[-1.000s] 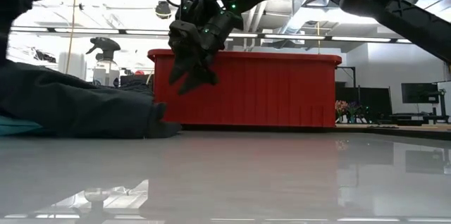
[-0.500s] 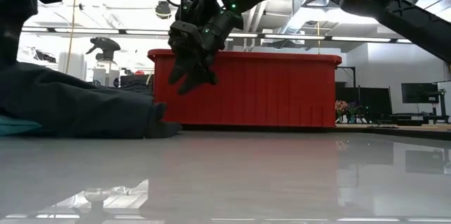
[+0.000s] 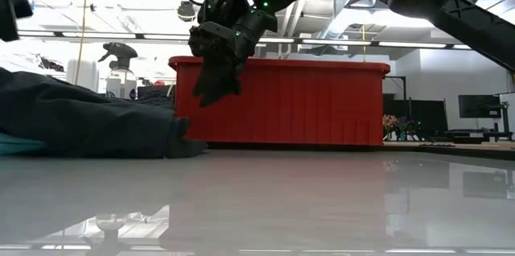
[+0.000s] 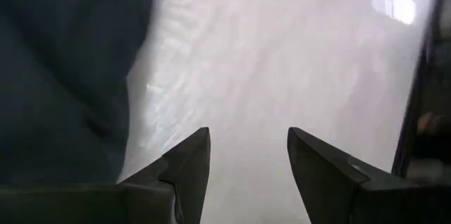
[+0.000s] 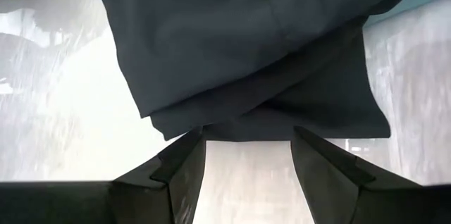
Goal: Fold laundry
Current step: Stack the folded black shorts on top of the folded white underwear
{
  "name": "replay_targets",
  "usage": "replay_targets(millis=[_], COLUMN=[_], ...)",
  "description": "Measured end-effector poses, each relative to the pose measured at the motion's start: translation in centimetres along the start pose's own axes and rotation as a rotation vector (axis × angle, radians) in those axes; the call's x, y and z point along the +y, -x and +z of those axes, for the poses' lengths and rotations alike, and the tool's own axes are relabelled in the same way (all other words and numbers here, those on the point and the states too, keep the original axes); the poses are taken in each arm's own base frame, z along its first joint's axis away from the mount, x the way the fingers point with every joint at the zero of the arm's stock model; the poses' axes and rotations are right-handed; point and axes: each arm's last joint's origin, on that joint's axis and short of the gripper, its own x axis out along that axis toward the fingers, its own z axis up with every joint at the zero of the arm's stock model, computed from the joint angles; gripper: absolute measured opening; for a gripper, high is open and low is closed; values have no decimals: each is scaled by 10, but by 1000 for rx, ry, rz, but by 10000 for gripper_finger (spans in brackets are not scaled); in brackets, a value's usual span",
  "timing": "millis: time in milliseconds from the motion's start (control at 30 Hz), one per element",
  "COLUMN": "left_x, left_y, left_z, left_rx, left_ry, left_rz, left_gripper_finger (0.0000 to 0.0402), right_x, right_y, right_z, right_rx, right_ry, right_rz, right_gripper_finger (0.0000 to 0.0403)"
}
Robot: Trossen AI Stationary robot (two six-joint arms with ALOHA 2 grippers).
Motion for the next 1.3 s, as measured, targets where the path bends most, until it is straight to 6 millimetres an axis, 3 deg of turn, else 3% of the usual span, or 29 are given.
replay_targets(millis=[133,300,533,833,1300], left_x=[2,-3,-2,19,32], left_y=[-11,-33,-51,-67,-113], left_z=[1,1,9,25,12], left_rx=[-50,13,186,276,450], left_ry=[-202,-451,-687,-600,-544], left_rz=[109,164,130,274,537], left_gripper_finger=[179,196,266,368,378], right_x=[0,0,0,3,13], right_y=[0,0,0,-1,-7], right_z=[0,0,0,0,-1], right_rx=[-2,0,0,2,23], right_ry=[-6,-15,-26,-29,-17], right_rz=[0,0,0,4,15], right_gripper_finger=[235,235,235,235,235])
